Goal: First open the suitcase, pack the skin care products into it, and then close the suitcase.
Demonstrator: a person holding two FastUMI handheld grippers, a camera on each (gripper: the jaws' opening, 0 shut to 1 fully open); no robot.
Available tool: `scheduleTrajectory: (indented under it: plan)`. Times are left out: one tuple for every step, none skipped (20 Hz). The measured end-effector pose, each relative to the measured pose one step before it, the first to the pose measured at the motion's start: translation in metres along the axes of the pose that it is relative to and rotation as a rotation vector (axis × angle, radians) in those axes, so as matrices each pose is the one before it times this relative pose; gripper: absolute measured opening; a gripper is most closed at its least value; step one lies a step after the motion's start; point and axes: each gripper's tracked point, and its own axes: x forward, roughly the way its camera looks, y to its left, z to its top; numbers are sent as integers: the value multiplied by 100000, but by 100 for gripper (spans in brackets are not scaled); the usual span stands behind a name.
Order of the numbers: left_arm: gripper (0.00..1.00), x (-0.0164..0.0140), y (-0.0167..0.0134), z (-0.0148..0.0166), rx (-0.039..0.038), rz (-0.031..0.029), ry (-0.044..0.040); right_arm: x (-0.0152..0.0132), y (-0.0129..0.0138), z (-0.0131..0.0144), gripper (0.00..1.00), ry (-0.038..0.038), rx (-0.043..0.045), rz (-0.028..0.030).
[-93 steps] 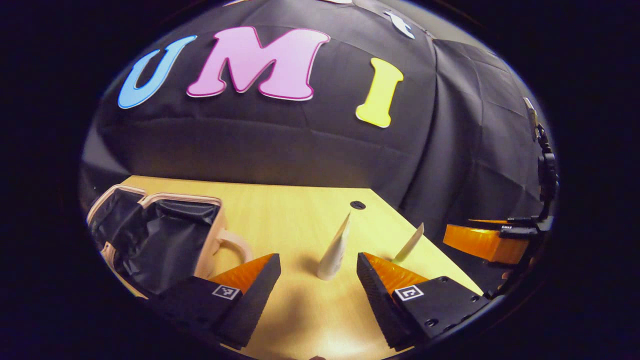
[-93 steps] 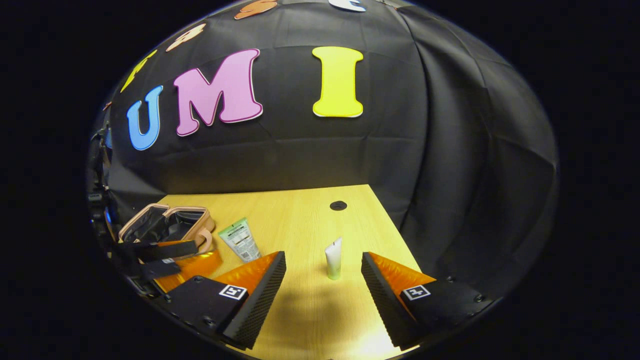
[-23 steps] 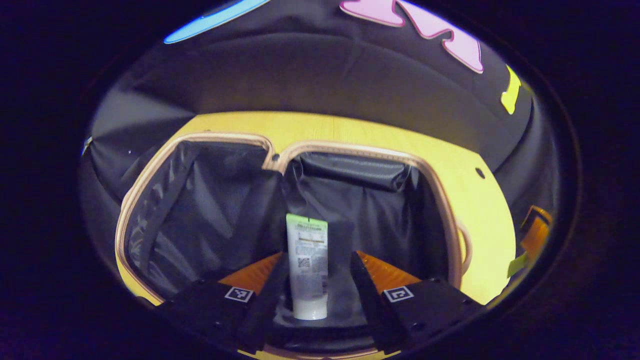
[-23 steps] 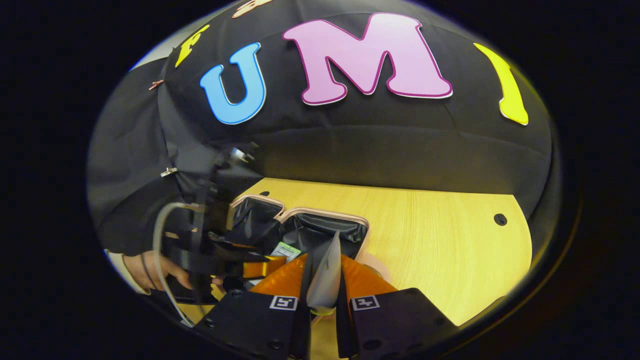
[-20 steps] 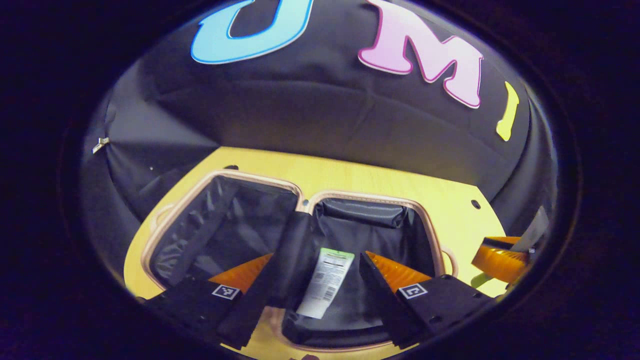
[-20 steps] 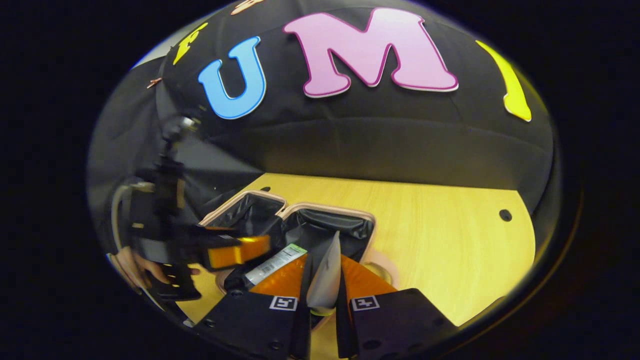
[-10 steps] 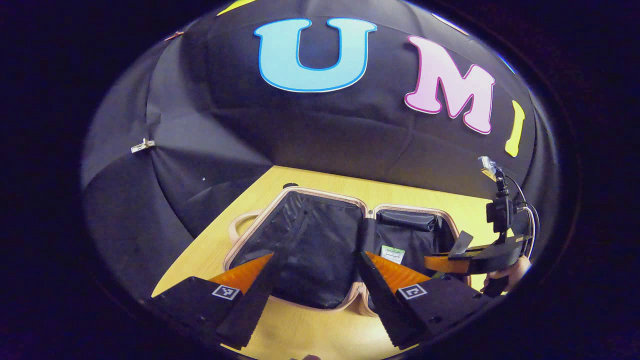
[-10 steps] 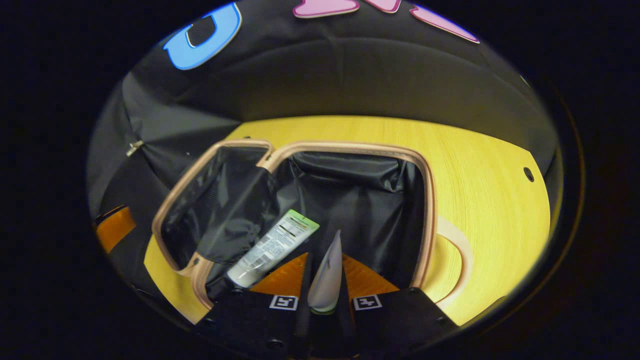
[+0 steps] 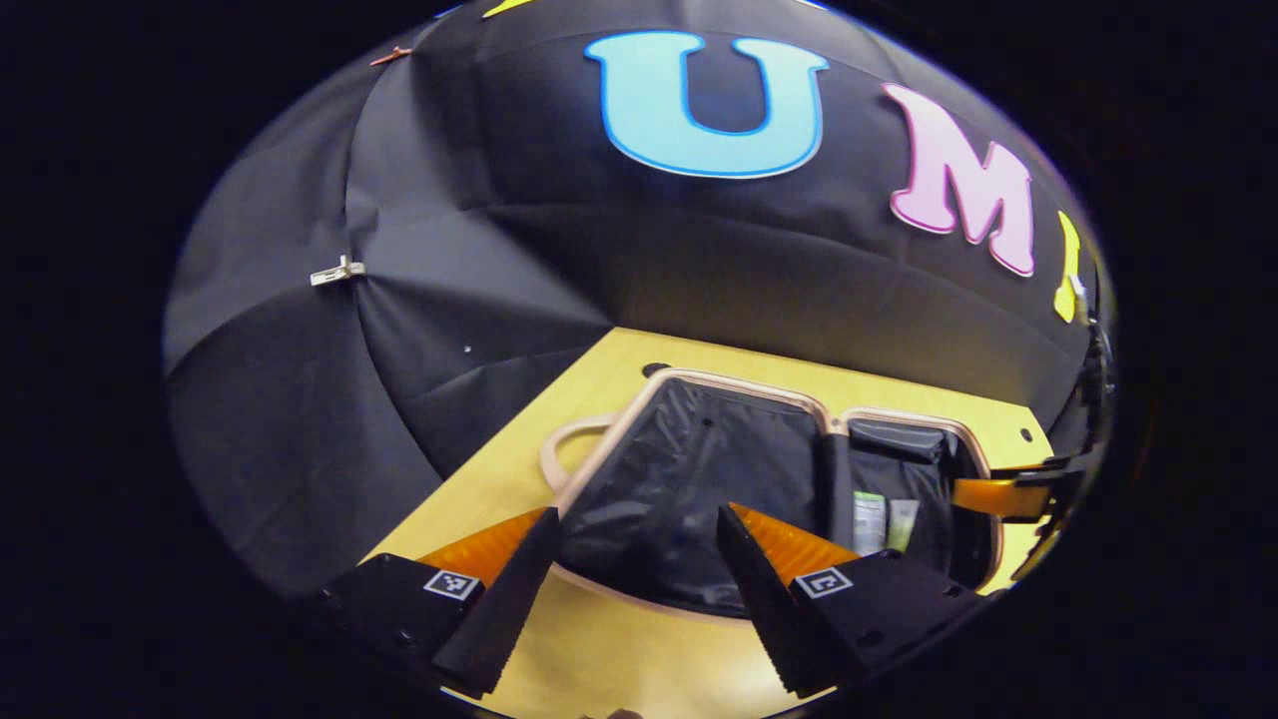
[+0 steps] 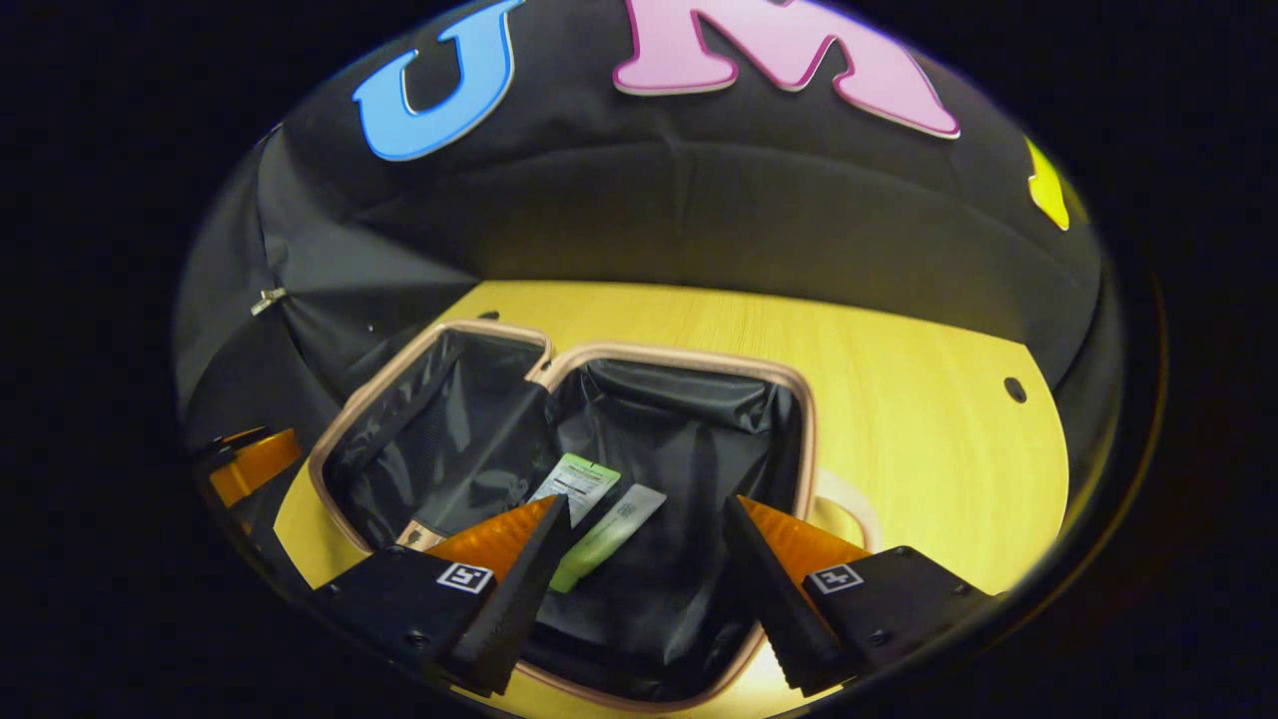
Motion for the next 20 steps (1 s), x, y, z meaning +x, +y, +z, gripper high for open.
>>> scheduleTrajectory:
  plan:
    - [99,1107,1548,342,-1277,1426,430,-1095,-254,94,98,-1871,1205,557]
    - [99,1180,1340,495,-1469,1333,-282,-1041,-442,80,98,-1222,939,125]
    - [99,1860,1442,498,-1258,755,382,-1054,-525,-9,98,-1012,705,-44]
    - [99,1360,1115,7,-1180,-42,1367,-914,-545,-96,97,-875,208,-405]
    - [99,1442,1088,122,-1689,-414,2440,-845,-739,-225,98,-610,-175,-952]
    - [99,1365,868,92,-2663,-333,1060,-790,-735,-170,98,-521,-676,-938]
    - [99,1504,944,541,-3459,-1176,210,-792,-685,-273,98,-500,-883,-939]
    - [99,1294,903,86,-4013,-1628,1147,-724,-671,-151,98,-812,-1108,-1077]
    - [98,1193,241,37,-4091,-2218,1610,-904,-740,-276,98,-829,-1714,-1202]
    - [98,1158,67,-249,-3353,-2990,3221,-787,-693,-419,98,-341,-1919,-1430]
    - [95,954,93,-63,-1831,-2830,3053,-792,-495,-675,98,157,-1678,-1113]
    - [95,963,60,-238,-1099,-2914,2043,-643,-279,-718,98,603,-1025,-802]
    - [94,997,-175,112,-708,-3575,19,-627,-284,-803,98,1043,-659,-760]
    - [91,694,-64,49,-1005,-3064,697,-650,-320,-880,98,1448,-379,-770]
    - [89,607,-405,-376,-770,-2522,1995,-519,-326,-675,98,491,330,-1292]
    - [87,427,-352,-642,-574,-2767,3038,-329,-263,-592,98,334,487,-1078]
    - [84,437,12,-620,-26,-796,2924,-222,-73,-774,98,852,1124,-362]
    - [76,417,329,-433,-78,1037,1910,-137,151,-705,98,1470,1364,266]
    - [72,204,154,-186,203,1130,373,-141,-114,-653,98,1577,873,160]
    - [70,545,-182,-173,-228,-215,737,-195,-240,-351,98,910,378,-239]
